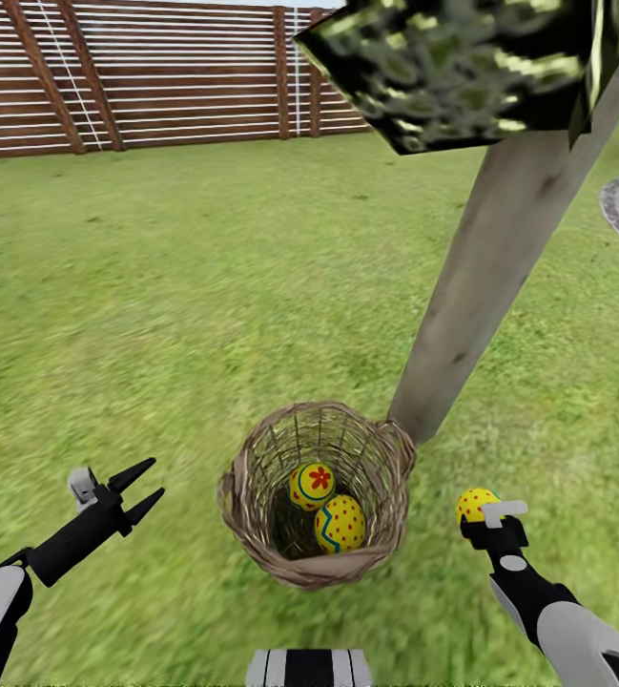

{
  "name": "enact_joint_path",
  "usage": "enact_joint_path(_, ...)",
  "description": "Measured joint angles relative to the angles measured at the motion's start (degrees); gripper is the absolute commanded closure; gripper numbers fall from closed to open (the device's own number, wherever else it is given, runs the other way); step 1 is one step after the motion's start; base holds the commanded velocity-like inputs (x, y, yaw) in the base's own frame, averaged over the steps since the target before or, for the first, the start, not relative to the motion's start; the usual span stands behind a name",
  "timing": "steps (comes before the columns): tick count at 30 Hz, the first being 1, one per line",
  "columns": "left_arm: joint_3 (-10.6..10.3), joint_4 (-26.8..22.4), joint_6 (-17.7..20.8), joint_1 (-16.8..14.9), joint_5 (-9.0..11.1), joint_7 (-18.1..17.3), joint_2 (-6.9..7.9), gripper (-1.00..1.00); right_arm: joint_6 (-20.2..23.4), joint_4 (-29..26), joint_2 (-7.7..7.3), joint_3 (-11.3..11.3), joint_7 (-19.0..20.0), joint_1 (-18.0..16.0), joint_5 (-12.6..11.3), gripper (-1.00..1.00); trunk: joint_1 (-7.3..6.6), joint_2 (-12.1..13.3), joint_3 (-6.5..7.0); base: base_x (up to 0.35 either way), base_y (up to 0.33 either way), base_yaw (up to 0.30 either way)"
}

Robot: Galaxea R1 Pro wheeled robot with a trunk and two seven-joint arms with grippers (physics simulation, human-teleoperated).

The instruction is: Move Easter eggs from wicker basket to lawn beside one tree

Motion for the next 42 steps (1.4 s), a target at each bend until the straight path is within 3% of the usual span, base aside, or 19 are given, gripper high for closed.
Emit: enact_joint_path(42,0.0,0.1,0.0,0.0,0.1,-0.1,0.00,-1.00,0.0,-2.1,-0.01,0.0,0.0,0.0,0.3,1.00,1.06,-0.6,-9.31,0.000,0.000,0.000)
